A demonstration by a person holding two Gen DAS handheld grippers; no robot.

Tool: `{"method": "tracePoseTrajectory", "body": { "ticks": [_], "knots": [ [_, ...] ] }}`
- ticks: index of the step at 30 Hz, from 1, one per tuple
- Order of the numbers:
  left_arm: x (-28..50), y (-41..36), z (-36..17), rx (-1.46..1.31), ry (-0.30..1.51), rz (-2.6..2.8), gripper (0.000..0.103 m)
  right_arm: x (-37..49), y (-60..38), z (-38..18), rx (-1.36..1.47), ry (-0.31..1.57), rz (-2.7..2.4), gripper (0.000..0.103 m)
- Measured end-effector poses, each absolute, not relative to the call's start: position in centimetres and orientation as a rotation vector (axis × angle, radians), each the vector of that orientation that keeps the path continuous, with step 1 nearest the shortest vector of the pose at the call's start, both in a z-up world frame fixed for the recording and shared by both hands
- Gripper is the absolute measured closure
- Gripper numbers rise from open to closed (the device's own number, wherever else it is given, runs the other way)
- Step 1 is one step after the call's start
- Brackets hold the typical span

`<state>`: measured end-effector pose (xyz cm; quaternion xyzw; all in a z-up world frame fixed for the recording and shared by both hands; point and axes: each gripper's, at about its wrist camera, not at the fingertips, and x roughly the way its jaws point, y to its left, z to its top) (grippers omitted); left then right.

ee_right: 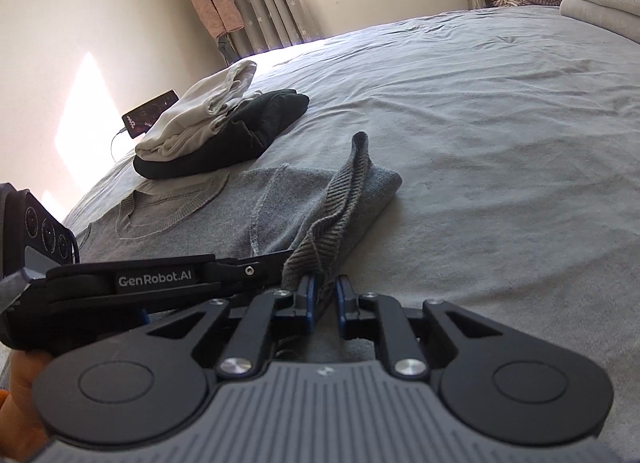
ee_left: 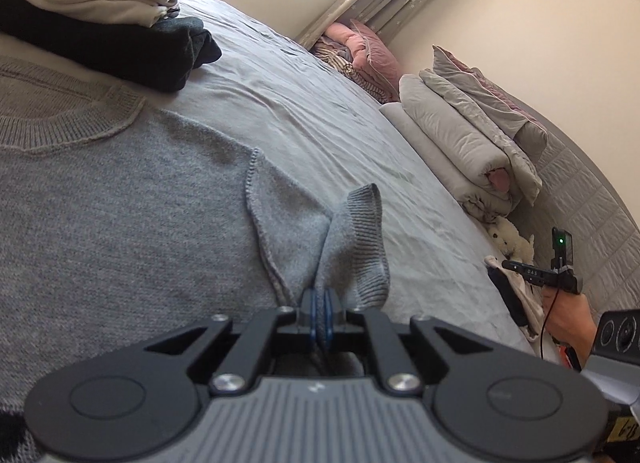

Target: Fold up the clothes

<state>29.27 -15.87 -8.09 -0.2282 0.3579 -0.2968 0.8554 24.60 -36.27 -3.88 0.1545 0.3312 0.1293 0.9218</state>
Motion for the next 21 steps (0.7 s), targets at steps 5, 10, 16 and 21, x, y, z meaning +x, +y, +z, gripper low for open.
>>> {"method": "tracePoseTrajectory", "body": {
  "ticks": [5,10,16,21],
  "knots": [
    [29.4,-15.7,-8.2,-0.487,0.754,-0.625,0.096,24.5,-37.0,-3.8,0.358,0.671,0.258,0.076],
    [29.6,-15.4,-8.4,-0.508,0.759,-0.626,0.096,24.6,-35.6,-4.1,0.269,0.652,0.258,0.063],
    [29.8,-15.1,-8.6,-0.526,0.764,-0.632,0.096,24.4,-36.7,-3.9,0.363,0.645,0.32,0.063],
    [30.0,-15.1,-8.8,-0.539,0.773,-0.633,0.096,24.8,-35.6,-4.4,0.34,0.669,0.344,0.063]
  ]
}}
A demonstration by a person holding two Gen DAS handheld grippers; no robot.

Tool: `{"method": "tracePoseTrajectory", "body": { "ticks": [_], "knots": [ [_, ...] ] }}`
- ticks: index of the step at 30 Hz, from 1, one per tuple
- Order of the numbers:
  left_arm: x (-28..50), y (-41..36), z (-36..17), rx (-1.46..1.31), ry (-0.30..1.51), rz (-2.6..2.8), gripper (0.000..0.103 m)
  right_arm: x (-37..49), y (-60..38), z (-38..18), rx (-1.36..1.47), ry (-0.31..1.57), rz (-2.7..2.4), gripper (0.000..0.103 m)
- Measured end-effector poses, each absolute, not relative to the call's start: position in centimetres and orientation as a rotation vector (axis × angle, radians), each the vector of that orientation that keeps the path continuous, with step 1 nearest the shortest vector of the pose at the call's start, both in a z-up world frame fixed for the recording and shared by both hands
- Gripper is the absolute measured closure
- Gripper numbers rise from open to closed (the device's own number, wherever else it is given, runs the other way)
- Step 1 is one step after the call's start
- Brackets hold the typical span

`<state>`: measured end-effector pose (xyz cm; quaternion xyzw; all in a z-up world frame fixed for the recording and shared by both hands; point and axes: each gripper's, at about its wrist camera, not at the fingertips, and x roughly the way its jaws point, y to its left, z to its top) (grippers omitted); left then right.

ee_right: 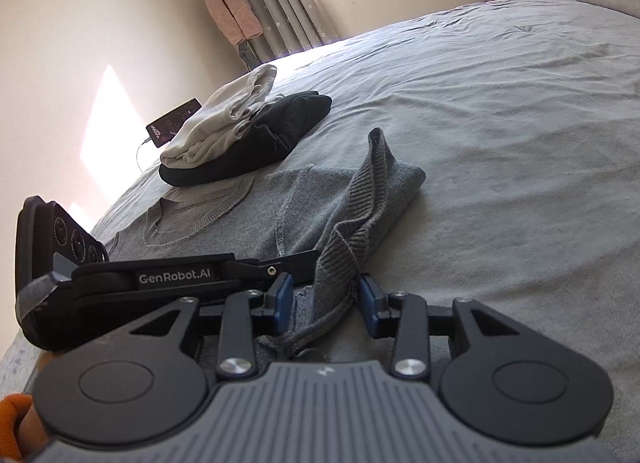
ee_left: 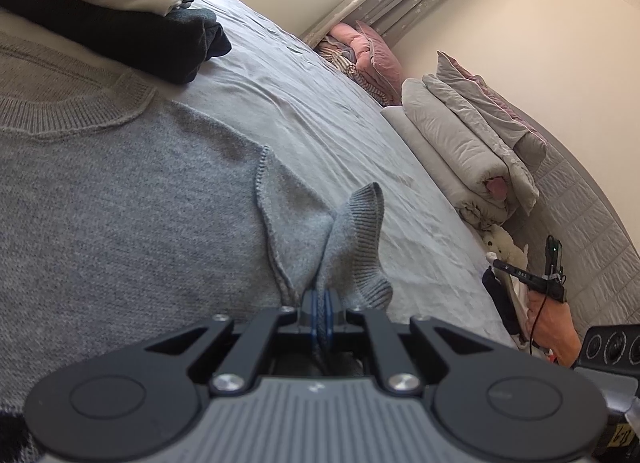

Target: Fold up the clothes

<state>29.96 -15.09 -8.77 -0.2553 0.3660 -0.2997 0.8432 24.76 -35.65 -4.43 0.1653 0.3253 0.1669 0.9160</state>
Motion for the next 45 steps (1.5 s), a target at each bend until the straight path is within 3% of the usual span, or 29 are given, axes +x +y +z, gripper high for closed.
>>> {"method": "tracePoseTrajectory", "body": {
  "ticks": [3,6,14,17,19,26,31,34,37,38,39,45],
  "knots": [
    [30.0,-15.0,-8.8,-0.544,0.774,-0.633,0.096,24.8,-35.6,-4.5,0.336,0.662,0.34,0.064],
    [29.9,-15.1,-8.7,-0.537,0.765,-0.641,0.096,24.8,-36.2,-4.3,0.352,0.678,0.311,0.093],
    [29.0,-15.7,-7.7,-0.502,0.725,-0.735,0.092,21.3,-35.5,0.5,0.074,0.652,0.074,0.093],
    [28.4,-16.7,-7.3,-0.443,0.716,-0.758,0.092,20.8,-36.7,1.1,0.085,0.64,0.02,0.093],
    [28.1,-17.3,-7.1,-0.4,0.712,-0.763,0.092,20.8,-37.5,1.1,0.069,0.637,-0.038,0.085],
    [26.9,-17.6,-5.5,-0.346,0.642,-0.825,0.092,21.1,-39.1,0.3,0.099,0.695,-0.02,0.085],
    [24.4,-19.3,-4.1,-0.15,0.559,-0.936,0.077,21.1,-38.8,0.3,0.082,0.696,-0.018,0.076],
    [23.7,-20.8,-4.3,-0.035,0.548,-0.943,0.077,20.9,-38.6,0.5,0.07,0.688,0.004,0.073],
    [23.9,-21.4,-4.8,-0.001,0.576,-0.924,0.079,20.8,-38.3,0.5,0.067,0.686,0.025,0.071],
    [24.2,-21.3,-4.9,-0.011,0.589,-0.91,0.092,20.8,-38.2,0.5,0.063,0.689,0.03,0.071],
    [24.7,-21.1,-5.1,-0.04,0.609,-0.886,0.098,20.9,-38.2,0.4,0.058,0.692,0.035,0.07],
    [28.1,-18.2,-6.7,-0.288,0.735,-0.771,0.099,21.4,-37.3,-0.5,0.041,0.72,0.109,0.07]
  ]
}}
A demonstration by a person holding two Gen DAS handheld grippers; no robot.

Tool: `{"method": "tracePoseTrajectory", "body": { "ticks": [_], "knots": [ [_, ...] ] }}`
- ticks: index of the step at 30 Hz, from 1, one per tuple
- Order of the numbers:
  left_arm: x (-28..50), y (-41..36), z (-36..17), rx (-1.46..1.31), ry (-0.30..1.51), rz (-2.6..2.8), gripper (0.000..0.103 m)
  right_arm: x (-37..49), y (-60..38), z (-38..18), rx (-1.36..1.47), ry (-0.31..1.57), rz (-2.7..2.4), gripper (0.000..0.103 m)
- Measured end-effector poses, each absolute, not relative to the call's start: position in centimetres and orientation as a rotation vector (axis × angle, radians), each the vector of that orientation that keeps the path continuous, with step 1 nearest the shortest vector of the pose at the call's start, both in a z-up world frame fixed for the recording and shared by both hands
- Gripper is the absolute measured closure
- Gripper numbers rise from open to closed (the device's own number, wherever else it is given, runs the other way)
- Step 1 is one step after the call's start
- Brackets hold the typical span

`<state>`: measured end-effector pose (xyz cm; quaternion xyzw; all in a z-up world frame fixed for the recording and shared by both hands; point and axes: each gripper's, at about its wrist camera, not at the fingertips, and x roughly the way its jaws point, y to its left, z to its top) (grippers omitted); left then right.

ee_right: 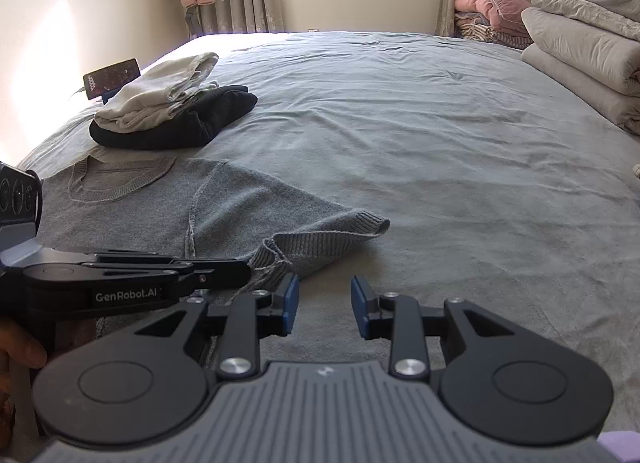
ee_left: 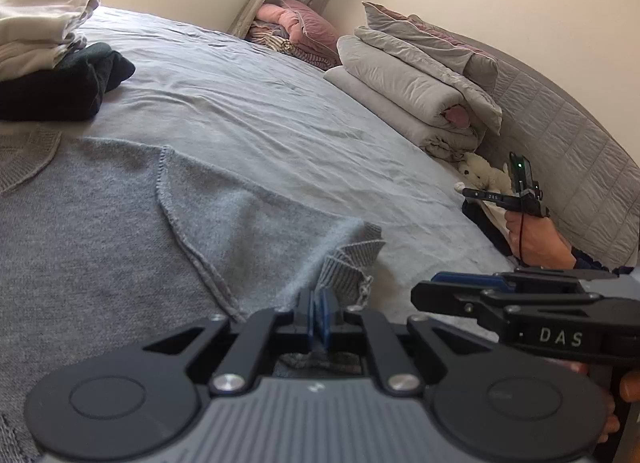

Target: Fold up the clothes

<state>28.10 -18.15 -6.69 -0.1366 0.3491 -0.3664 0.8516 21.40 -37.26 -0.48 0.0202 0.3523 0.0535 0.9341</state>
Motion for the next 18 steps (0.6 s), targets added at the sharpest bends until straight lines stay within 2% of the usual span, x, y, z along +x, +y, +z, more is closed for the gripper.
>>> {"method": "tracePoseTrajectory", "body": {
  "ticks": [15,17,18],
  "knots": [
    [28.1,-18.3,-6.9,-0.293,0.745,-0.763,0.099,23.4,-37.0,-3.0,0.243,0.681,0.226,0.07],
    [28.2,-18.3,-6.9,-0.298,0.747,-0.766,0.099,23.5,-36.9,-3.0,0.247,0.682,0.229,0.076],
    [28.2,-18.2,-6.9,-0.302,0.747,-0.769,0.099,23.5,-36.8,-3.0,0.236,0.686,0.225,0.092]
  ]
}}
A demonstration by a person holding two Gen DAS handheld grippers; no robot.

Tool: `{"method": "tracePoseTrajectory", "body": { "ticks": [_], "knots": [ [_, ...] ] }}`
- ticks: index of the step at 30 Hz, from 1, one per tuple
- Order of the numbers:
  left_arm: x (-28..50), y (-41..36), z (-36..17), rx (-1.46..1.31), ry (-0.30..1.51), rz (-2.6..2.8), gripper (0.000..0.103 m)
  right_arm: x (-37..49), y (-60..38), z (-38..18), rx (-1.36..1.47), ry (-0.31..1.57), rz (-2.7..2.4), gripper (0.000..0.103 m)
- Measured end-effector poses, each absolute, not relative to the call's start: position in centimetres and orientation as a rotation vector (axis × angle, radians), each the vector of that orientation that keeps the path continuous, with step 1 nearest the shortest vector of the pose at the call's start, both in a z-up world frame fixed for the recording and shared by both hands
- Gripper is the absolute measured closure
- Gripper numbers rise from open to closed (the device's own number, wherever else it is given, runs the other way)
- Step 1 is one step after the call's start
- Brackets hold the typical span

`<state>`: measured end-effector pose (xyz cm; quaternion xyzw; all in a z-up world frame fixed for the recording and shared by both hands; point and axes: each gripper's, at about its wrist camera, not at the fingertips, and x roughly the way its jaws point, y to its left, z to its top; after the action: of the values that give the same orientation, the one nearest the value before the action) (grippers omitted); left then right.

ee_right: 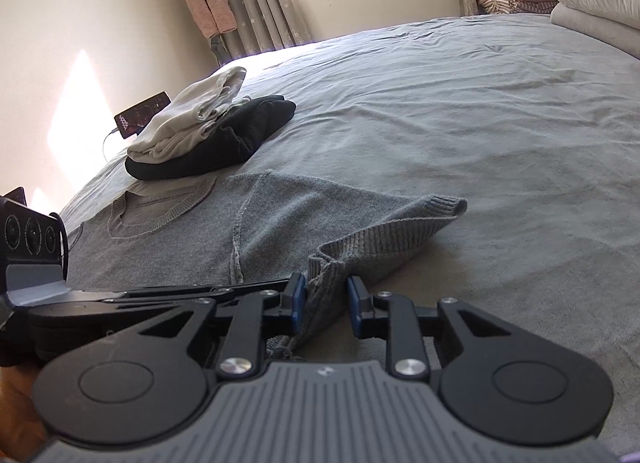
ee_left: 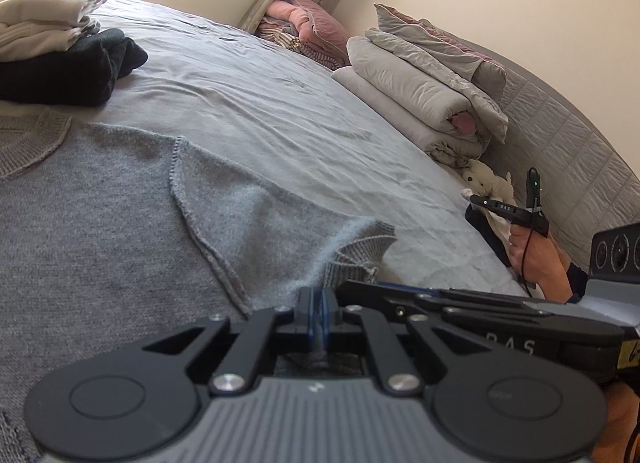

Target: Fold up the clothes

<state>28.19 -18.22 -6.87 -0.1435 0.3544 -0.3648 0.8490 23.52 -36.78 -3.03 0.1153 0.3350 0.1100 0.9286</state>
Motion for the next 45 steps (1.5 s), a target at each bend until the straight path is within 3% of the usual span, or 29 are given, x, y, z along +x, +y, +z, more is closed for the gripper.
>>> {"method": "tracePoseTrajectory", "body": {
  "ticks": [13,17,21,22,31,32,33,34,36,38,40,45],
  "knots": [
    [26.0,-22.4,-6.4,-0.193,0.728,-0.927,0.099,19.2,-35.9,0.6,-0.079,0.786,0.143,0.095],
    [25.3,-23.7,-6.3,-0.117,0.711,-0.928,0.098,19.4,-36.3,0.2,-0.104,0.798,0.11,0.082],
    [25.7,-22.4,-5.9,-0.157,0.71,-0.918,0.096,20.6,-38.2,-0.3,0.002,0.762,0.057,0.054],
    [25.7,-21.9,-5.6,-0.166,0.702,-0.907,0.094,21.2,-38.9,-0.7,0.058,0.752,0.049,0.051],
    [26.8,-20.3,-6.1,-0.188,0.729,-0.888,0.087,25.7,-40.5,-3.4,0.142,0.655,-0.049,0.051],
    [26.9,-20.4,-6.3,-0.188,0.742,-0.898,0.084,25.9,-40.2,-3.6,0.109,0.655,-0.064,0.055],
    [26.9,-20.5,-6.4,-0.186,0.745,-0.906,0.081,26.1,-39.8,-3.9,0.076,0.654,-0.078,0.069],
    [26.8,-20.6,-6.3,-0.181,0.74,-0.912,0.076,26.3,-39.5,-4.2,0.043,0.654,-0.093,0.075],
    [26.5,-20.8,-6.3,-0.17,0.732,-0.926,0.071,26.4,-39.2,-4.4,-0.003,0.645,-0.129,0.075],
    [26.2,-20.9,-6.0,-0.161,0.726,-0.926,0.068,26.0,-39.6,-4.0,-0.008,0.622,-0.186,0.075],
    [26.0,-20.7,-5.6,-0.16,0.735,-0.911,0.068,25.2,-40.1,-3.6,0.026,0.611,-0.203,0.064],
    [24.1,-19.2,-4.4,-0.171,0.758,-0.88,0.066,23.2,-40.2,-2.5,0.147,0.659,-0.109,0.051]
  ]
}}
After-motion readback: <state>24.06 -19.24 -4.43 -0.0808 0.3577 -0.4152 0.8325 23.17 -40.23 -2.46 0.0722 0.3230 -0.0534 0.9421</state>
